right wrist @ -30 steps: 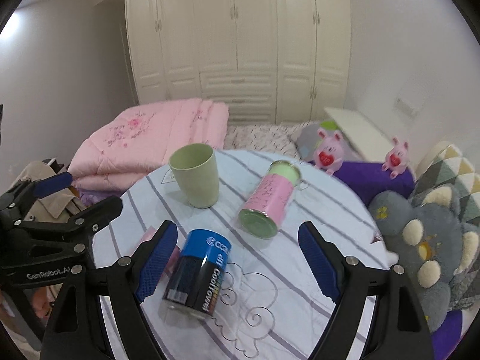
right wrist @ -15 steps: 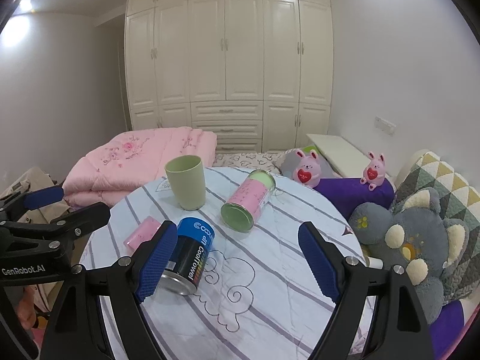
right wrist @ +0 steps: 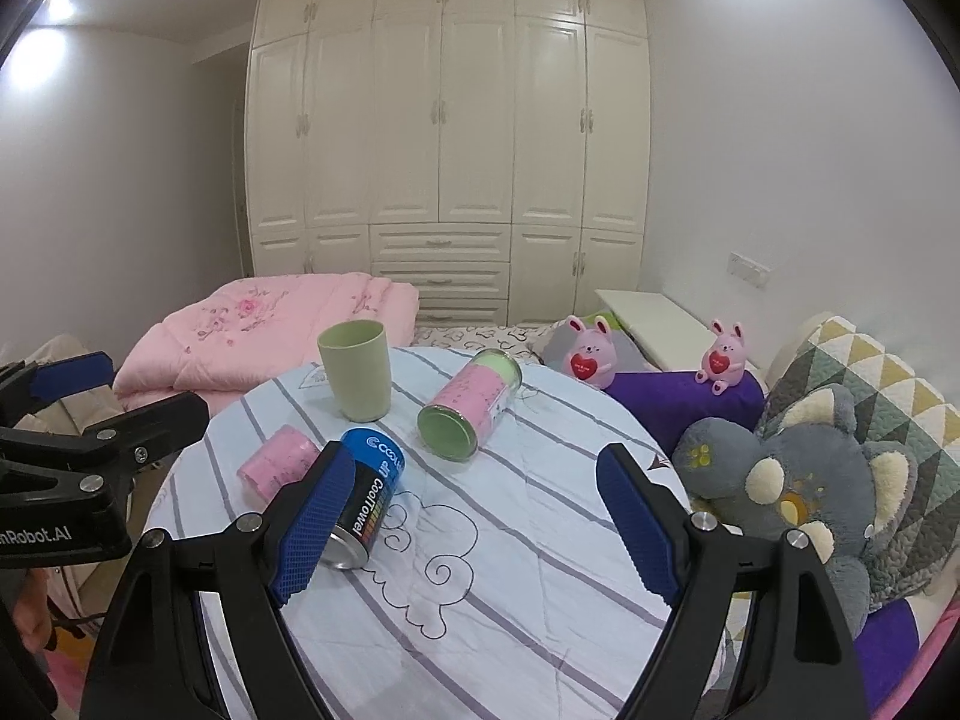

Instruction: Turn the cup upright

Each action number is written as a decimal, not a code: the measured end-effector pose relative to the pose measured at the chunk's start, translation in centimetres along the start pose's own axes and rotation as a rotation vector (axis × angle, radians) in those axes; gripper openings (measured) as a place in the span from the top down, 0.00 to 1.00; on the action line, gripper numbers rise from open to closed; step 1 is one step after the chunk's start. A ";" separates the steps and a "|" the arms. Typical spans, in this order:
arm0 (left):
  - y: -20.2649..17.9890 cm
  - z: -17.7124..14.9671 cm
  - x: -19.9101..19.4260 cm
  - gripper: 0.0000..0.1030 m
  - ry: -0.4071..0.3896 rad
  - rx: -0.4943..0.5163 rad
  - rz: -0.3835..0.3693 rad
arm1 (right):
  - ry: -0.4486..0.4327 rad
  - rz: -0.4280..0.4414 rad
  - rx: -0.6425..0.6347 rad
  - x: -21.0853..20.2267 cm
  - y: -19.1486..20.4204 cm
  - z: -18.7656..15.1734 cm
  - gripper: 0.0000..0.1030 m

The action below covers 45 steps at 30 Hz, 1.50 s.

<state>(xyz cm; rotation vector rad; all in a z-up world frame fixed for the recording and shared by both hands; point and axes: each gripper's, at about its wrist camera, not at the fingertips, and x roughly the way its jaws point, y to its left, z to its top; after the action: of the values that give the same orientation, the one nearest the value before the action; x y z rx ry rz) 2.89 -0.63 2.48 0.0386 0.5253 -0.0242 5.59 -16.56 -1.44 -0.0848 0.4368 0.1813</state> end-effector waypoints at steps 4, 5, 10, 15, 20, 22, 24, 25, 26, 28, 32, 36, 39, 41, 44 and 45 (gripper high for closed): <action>-0.3 0.1 -0.6 0.00 -0.025 0.001 0.009 | -0.025 -0.001 0.000 -0.7 -0.2 0.0 0.18; -0.4 0.1 -0.8 0.00 -0.033 0.003 0.013 | -0.029 -0.003 -0.002 -0.8 -0.3 0.0 0.18; -0.7 0.2 -1.0 0.00 -0.041 0.008 0.026 | -0.044 -0.010 -0.010 -1.2 -0.2 -0.2 0.18; -0.9 0.1 -1.0 0.00 -0.041 0.008 0.022 | -0.057 -0.017 -0.017 -1.5 -0.4 -0.1 0.18; -1.1 0.2 -1.1 0.00 -0.040 0.007 0.018 | -0.061 -0.020 -0.016 -1.5 -0.5 -0.1 0.18; -1.1 0.2 -1.1 0.00 -0.041 0.006 0.020 | -0.065 -0.021 -0.017 -1.5 -0.6 -0.2 0.18; -1.2 0.2 -1.0 0.00 -0.039 0.004 0.020 | -0.063 -0.020 -0.016 -1.4 -0.6 -0.2 0.18; -1.3 0.2 -1.0 0.00 -0.037 0.003 0.020 | -0.065 -0.019 -0.017 -1.5 -0.5 -0.2 0.18; -1.4 0.2 -1.0 0.00 -0.035 0.003 0.021 | -0.065 -0.020 -0.017 -1.5 -0.5 -0.2 0.18; -1.4 0.2 -0.9 0.00 -0.035 0.002 0.020 | -0.063 -0.022 -0.017 -1.5 -0.5 -0.2 0.18; -1.4 0.2 -0.9 0.00 -0.035 0.003 0.021 | -0.064 -0.021 -0.016 -1.5 -0.5 -0.2 0.18; -1.4 0.2 -0.9 0.00 -0.035 0.003 0.021 | -0.063 -0.020 -0.015 -1.5 -0.6 -0.2 0.18; -1.4 0.2 -0.9 0.00 -0.035 0.004 0.018 | -0.063 -0.020 -0.014 -1.5 -0.6 -0.3 0.18; -1.6 0.1 -0.8 0.00 -0.038 0.003 0.018 | -0.063 -0.020 -0.014 -1.4 -0.7 -0.3 0.18; -1.8 0.0 -0.7 0.00 -0.040 0.003 0.020 | -0.062 -0.019 -0.013 -1.4 -0.8 -0.3 0.18; -1.9 -0.1 -0.6 0.00 -0.040 0.003 0.020 | -0.062 -0.020 -0.013 -1.4 -0.8 -0.3 0.18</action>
<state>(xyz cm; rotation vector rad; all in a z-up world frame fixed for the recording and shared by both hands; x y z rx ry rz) 2.29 -2.52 2.66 0.0465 0.4847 -0.0062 4.38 -17.60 -1.09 -0.0958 0.3727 0.1670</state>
